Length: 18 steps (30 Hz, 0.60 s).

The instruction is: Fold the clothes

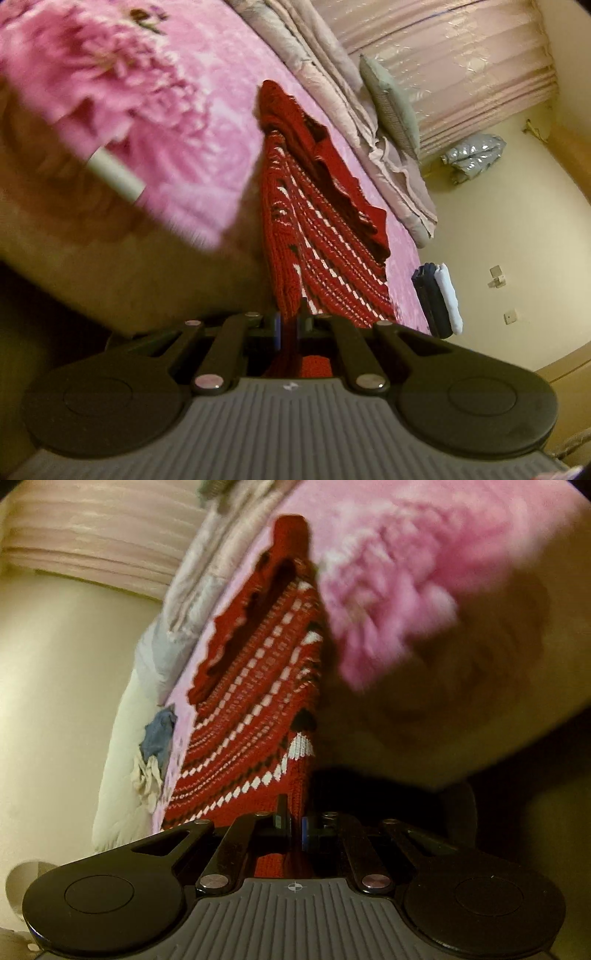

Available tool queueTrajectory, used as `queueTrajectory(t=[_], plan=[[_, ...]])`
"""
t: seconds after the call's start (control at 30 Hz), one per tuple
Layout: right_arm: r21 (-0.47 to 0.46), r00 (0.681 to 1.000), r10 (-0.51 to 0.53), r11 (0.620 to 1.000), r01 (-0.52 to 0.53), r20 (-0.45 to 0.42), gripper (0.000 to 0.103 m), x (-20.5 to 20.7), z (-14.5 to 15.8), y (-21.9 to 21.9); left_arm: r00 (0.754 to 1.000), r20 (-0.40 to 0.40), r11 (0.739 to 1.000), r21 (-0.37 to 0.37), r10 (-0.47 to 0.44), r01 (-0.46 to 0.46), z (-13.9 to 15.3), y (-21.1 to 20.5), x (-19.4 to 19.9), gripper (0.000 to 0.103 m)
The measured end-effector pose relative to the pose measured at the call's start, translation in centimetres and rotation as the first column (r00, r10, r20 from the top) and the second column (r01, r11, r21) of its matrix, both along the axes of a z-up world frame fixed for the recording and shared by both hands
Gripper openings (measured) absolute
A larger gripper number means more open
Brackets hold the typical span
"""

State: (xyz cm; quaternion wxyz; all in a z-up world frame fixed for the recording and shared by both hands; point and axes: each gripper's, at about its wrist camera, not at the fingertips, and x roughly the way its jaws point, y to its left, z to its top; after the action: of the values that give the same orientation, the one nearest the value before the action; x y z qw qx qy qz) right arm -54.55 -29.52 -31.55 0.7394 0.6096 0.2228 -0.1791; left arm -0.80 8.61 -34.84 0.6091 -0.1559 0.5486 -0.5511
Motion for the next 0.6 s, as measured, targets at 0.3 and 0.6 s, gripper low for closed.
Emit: queueTrajectory(t=[0.3, 0.6], plan=[[-0.088, 0.994, -0.014, 0.996, 0.024, 0.107, 0.004, 4.8, 5.4, -8.0, 1.000, 0.010, 0.989, -0.149, -0.012, 0.013, 5.2, -7.0, 4.2, 0.005], [-0.016, 0.982, -0.148, 0.989, 0.150, 0.115, 0.004, 15.0, 4.3, -24.9, 0.994, -0.102, 0.988, -0.146, 0.029, -0.044, 4.3, -25.2, 13.7, 0.005]])
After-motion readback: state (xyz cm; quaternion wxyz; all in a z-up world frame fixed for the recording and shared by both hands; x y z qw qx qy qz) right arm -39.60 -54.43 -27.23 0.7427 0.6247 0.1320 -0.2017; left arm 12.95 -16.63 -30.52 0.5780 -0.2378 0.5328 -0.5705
